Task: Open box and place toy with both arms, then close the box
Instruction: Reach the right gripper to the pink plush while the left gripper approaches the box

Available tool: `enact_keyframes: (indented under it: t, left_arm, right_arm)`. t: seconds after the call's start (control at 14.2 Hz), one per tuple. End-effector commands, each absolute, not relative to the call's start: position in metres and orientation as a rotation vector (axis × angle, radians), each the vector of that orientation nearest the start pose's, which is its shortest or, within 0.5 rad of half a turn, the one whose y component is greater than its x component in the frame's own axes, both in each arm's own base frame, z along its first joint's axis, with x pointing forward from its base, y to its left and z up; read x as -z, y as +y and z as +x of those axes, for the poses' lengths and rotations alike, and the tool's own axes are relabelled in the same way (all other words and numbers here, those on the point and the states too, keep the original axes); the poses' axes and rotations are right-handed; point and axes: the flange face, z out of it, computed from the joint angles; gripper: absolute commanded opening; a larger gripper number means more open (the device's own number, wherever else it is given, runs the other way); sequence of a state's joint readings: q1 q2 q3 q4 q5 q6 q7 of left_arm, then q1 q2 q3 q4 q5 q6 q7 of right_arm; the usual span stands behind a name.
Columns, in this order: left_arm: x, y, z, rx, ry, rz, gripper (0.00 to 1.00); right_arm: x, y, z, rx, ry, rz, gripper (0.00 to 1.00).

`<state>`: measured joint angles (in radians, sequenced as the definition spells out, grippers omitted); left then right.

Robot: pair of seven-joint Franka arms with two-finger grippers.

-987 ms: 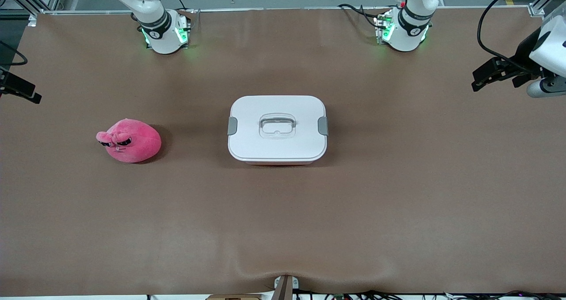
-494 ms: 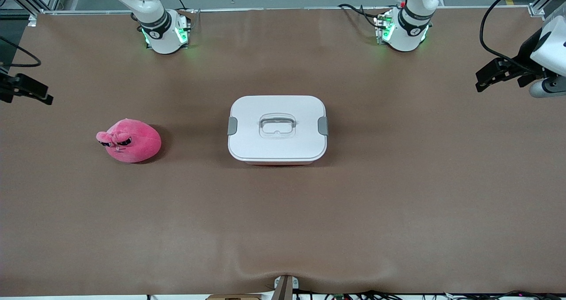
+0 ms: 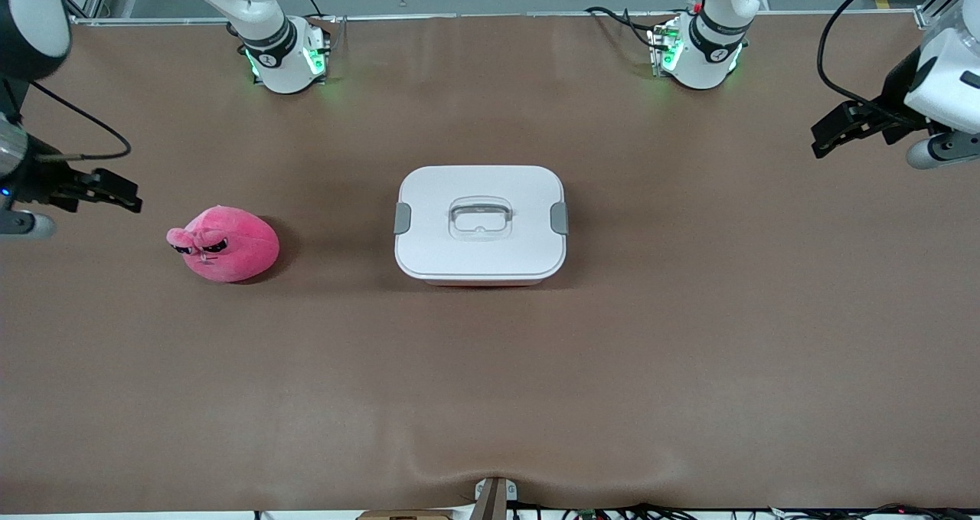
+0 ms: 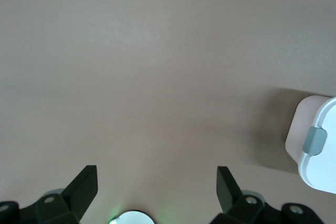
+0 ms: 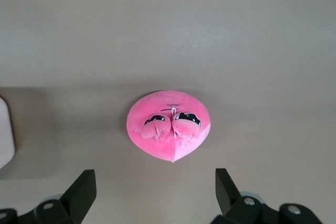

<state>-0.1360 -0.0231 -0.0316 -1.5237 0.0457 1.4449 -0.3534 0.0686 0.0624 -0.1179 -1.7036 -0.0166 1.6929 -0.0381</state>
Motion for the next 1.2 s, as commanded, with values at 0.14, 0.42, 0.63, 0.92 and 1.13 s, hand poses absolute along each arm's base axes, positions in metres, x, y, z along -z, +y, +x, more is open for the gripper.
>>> enact_keyframes:
  t: [0.14, 0.42, 0.63, 0.92, 1.13]
  left_arm:
    - [-0.64, -0.101, 0.52, -0.083, -0.417, -3.035, 1.0]
    - [-0.615, -0.115, 0.485, -0.011, -0.597, -3.052, 1.0]
    - [-0.601, -0.151, 0.468, 0.021, -0.758, -3.007, 1.0]
    - [-0.584, -0.193, 0.456, 0.023, -0.869, -2.961, 1.0]
    - [-0.568, -0.234, 0.451, 0.026, -0.975, -2.928, 1.0]
  right_arm:
    - [-0.475, -0.015, 0.566, -0.119, -0.129, -3.146, 1.0]
    - [-0.433, -0.011, 0.559, -0.164, -0.204, -3.133, 1.0]
    - [-0.4, -0.015, 0.547, -0.212, -0.248, -3.112, 0.92]
    - [-0.377, -0.011, 0.549, -0.257, -0.266, -3.107, 0.77]
    - [-0.368, -0.01, 0.552, -0.26, -0.268, -3.108, 0.68]
